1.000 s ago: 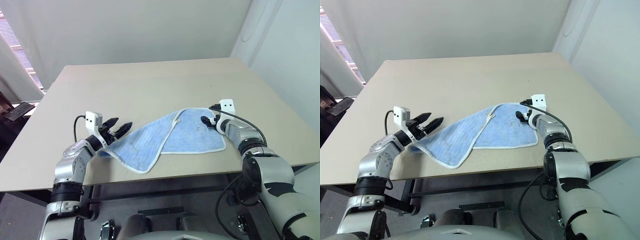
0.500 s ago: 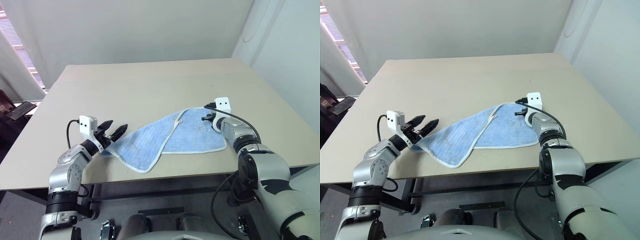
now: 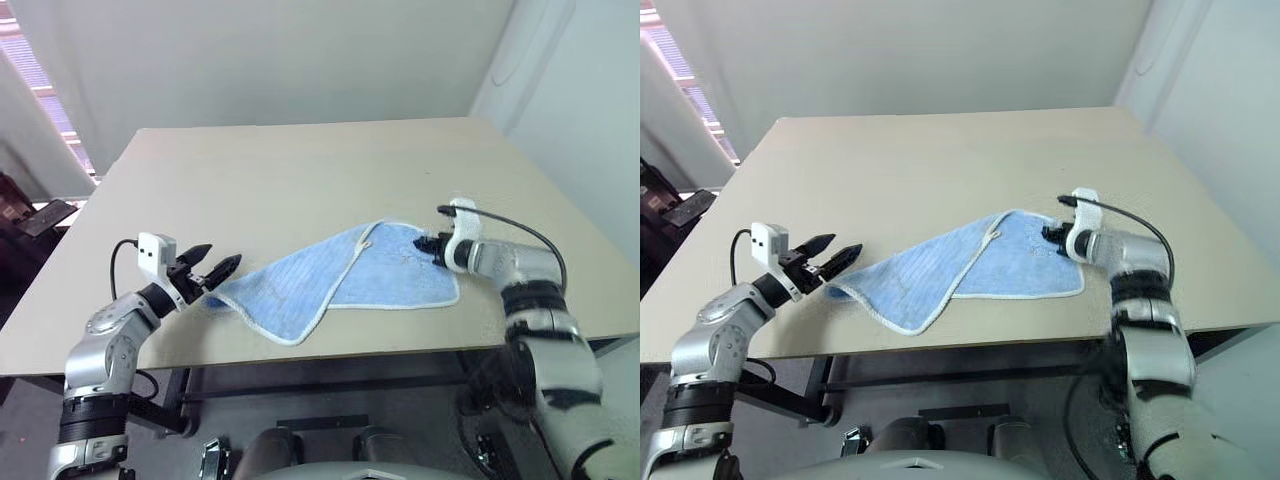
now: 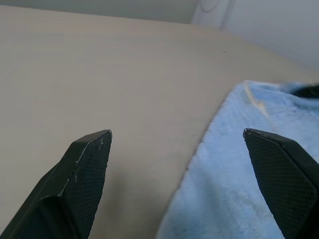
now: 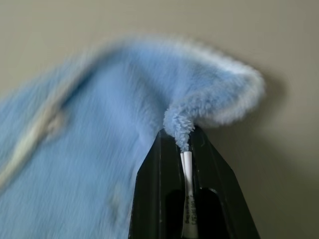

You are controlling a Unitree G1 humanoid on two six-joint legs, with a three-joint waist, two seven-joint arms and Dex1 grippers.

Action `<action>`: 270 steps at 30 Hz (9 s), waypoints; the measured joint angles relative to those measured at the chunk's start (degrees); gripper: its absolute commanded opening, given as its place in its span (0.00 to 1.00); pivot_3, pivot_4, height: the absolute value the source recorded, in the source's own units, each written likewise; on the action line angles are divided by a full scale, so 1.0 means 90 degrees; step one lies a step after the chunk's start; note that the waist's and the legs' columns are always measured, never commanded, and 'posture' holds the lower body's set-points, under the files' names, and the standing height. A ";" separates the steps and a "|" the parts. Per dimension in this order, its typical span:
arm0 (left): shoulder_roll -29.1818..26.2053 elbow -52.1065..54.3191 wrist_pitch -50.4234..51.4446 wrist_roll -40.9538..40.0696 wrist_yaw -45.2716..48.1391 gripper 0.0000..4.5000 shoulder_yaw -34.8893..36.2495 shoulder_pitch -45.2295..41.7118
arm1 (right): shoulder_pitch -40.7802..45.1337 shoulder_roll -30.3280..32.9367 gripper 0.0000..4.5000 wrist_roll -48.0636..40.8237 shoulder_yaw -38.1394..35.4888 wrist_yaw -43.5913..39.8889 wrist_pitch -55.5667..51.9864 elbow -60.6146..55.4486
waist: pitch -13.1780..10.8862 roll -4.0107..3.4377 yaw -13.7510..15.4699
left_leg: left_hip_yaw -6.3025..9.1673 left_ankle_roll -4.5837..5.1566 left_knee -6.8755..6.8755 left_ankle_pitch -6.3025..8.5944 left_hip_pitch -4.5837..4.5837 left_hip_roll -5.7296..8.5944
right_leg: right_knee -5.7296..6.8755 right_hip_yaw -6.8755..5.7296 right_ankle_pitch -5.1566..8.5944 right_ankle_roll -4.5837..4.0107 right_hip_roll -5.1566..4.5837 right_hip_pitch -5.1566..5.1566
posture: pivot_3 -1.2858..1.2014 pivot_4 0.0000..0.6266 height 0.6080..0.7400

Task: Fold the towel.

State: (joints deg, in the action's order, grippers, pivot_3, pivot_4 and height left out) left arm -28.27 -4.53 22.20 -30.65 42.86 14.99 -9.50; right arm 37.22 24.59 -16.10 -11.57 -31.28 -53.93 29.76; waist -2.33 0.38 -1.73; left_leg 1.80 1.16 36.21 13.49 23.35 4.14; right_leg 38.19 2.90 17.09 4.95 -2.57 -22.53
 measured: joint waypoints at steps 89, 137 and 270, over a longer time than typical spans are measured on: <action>0.0215 -0.1231 -0.0409 0.0336 0.0433 1.00 -0.0279 -0.0762 | -0.1385 0.2353 0.64 -0.1162 0.0925 -0.1891 -0.1347 -0.2743 | 0.0017 -0.0006 0.0143 | -0.0010 -0.0006 0.0022 0.0011 0.0007 -0.0004 | -0.0021 -0.0008 -0.0007 -0.0012 -0.0013 0.0008 | 0.52 0.00 0.97; 0.0217 -0.1307 -0.0397 0.0345 0.0363 1.00 -0.0278 -0.0713 | 0.0422 0.1694 0.64 -0.0700 0.0200 -0.0050 -0.2290 -0.0050 | 0.0019 -0.0006 0.0121 | -0.0016 -0.0004 0.0010 0.0009 0.0009 -0.0001 | -0.0023 -0.0009 -0.0009 -0.0013 -0.0019 -0.0002 | 0.52 0.00 0.97; -0.0770 -0.4531 0.0187 0.0316 0.1532 0.01 -0.0189 -0.4624 | 0.1865 0.0074 0.00 0.1013 0.0359 0.2381 0.2899 -0.0373 | 0.0009 -0.0030 0.0085 | -0.0014 0.0006 0.0001 -0.0007 0.0007 0.0003 | -0.0010 -0.0026 -0.0019 -0.0023 -0.0009 -0.0025 | 0.52 0.00 0.97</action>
State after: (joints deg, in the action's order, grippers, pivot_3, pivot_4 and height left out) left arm -35.20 -45.30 23.88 -27.81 56.64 13.29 -51.12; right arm 54.01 25.25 -6.98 -8.34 -9.85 -27.84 26.41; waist -2.25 0.11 -0.96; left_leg 1.67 1.21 36.22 13.42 23.42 4.16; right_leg 38.10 2.67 16.92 4.74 -2.65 -22.76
